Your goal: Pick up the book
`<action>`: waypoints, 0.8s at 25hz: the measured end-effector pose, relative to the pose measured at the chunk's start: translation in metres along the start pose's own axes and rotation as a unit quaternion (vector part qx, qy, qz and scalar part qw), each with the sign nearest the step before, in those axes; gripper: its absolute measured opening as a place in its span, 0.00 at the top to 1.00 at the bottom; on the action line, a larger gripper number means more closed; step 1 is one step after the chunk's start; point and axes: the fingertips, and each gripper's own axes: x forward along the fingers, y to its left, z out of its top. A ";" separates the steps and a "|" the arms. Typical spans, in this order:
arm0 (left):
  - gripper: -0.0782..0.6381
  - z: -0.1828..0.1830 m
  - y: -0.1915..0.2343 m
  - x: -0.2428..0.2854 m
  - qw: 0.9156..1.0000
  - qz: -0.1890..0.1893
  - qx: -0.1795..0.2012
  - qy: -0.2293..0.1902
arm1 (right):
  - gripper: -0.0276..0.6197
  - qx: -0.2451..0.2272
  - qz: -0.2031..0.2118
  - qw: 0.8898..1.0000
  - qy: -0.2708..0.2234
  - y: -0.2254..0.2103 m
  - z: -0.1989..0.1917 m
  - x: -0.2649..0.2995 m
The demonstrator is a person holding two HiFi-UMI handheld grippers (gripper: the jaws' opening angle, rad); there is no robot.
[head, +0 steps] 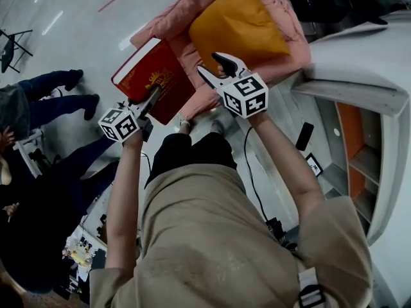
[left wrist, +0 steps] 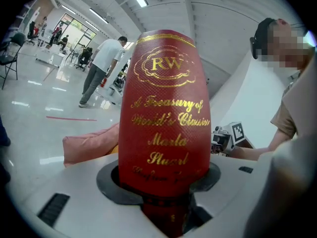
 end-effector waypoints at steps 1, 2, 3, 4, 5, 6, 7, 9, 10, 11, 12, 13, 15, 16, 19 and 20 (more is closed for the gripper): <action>0.56 -0.004 -0.008 0.001 1.000 0.002 0.001 0.002 | 0.60 -0.006 0.002 1.000 0.003 -0.001 -0.001 -0.007; 0.56 -0.006 -0.015 0.001 1.000 0.004 0.003 0.003 | 0.60 -0.012 0.004 1.000 0.005 -0.001 -0.001 -0.011; 0.56 -0.006 -0.020 0.002 1.000 0.005 0.005 0.005 | 0.60 -0.020 0.005 1.000 0.006 -0.001 0.001 -0.014; 0.56 -0.006 -0.026 0.003 1.000 0.004 0.008 0.006 | 0.60 -0.028 0.005 1.000 0.008 -0.001 0.003 -0.018; 0.56 -0.008 -0.033 0.005 1.000 0.003 0.009 0.007 | 0.60 -0.037 0.005 0.999 0.009 -0.002 0.004 -0.023; 0.56 -0.013 -0.042 0.008 1.000 0.001 0.010 0.010 | 0.60 -0.043 0.005 0.999 0.012 -0.004 0.002 -0.029; 0.56 -0.021 -0.052 0.012 1.000 -0.002 0.010 0.015 | 0.60 -0.048 0.004 0.999 0.016 -0.007 -0.002 -0.038; 0.56 -0.043 -0.074 0.019 0.999 -0.006 0.010 0.031 | 0.60 -0.049 0.001 0.999 0.024 -0.012 -0.017 -0.057; 0.56 -0.053 -0.084 0.023 0.999 -0.008 0.010 0.040 | 0.60 -0.048 0.000 0.998 0.027 -0.014 -0.024 -0.065; 0.56 -0.062 -0.092 0.026 0.999 -0.010 0.010 0.048 | 0.60 -0.049 -0.001 0.998 0.030 -0.016 -0.031 -0.072; 0.56 -0.070 -0.099 0.029 0.998 -0.012 0.010 0.056 | 0.60 -0.051 -0.002 0.998 0.033 -0.017 -0.038 -0.078; 0.56 -0.078 -0.105 0.031 0.998 -0.014 0.011 0.063 | 0.60 -0.054 -0.002 0.998 0.037 -0.019 -0.044 -0.082; 0.56 -0.092 -0.113 0.035 0.997 -0.018 0.010 0.077 | 0.60 -0.055 -0.003 0.998 0.044 -0.022 -0.057 -0.087; 0.56 -0.097 -0.116 0.037 0.996 -0.019 0.009 0.085 | 0.60 -0.052 -0.004 0.998 0.047 -0.023 -0.062 -0.089; 0.56 -0.106 -0.118 0.043 0.994 -0.021 0.010 0.107 | 0.60 -0.044 -0.007 0.998 0.052 -0.026 -0.073 -0.090; 0.56 -0.109 -0.118 0.045 0.993 -0.020 0.011 0.115 | 0.60 -0.044 -0.008 0.998 0.054 -0.028 -0.076 -0.090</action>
